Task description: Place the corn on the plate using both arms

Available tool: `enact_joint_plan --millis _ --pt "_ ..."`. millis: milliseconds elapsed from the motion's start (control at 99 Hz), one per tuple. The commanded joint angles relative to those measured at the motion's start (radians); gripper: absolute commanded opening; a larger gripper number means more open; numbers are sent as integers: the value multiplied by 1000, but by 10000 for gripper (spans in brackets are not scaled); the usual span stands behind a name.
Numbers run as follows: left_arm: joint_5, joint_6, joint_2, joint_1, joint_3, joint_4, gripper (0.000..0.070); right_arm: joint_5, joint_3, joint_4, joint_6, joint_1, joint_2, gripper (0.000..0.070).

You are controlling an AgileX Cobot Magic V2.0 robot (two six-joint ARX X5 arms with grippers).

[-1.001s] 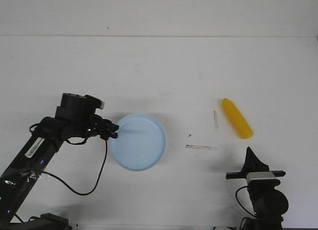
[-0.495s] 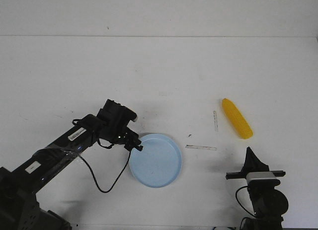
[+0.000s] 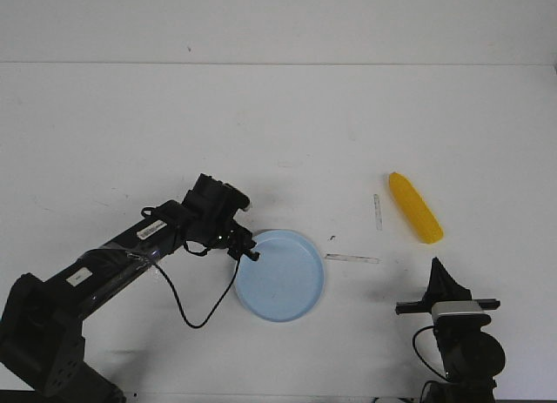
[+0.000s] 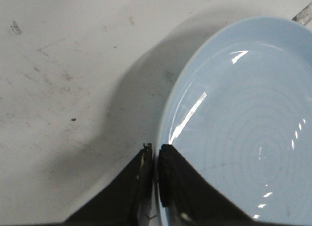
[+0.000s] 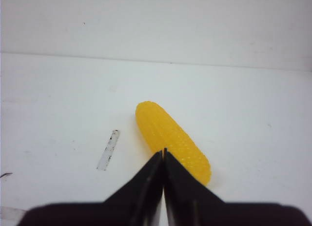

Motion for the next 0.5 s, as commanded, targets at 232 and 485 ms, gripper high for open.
enact_joint_plan --millis 232,485 --pt "3 -3 22 -6 16 -8 222 0 -1 8 7 0 -1 2" --pt "-16 -28 -11 -5 16 -37 595 0 -1 8 7 0 -1 1"
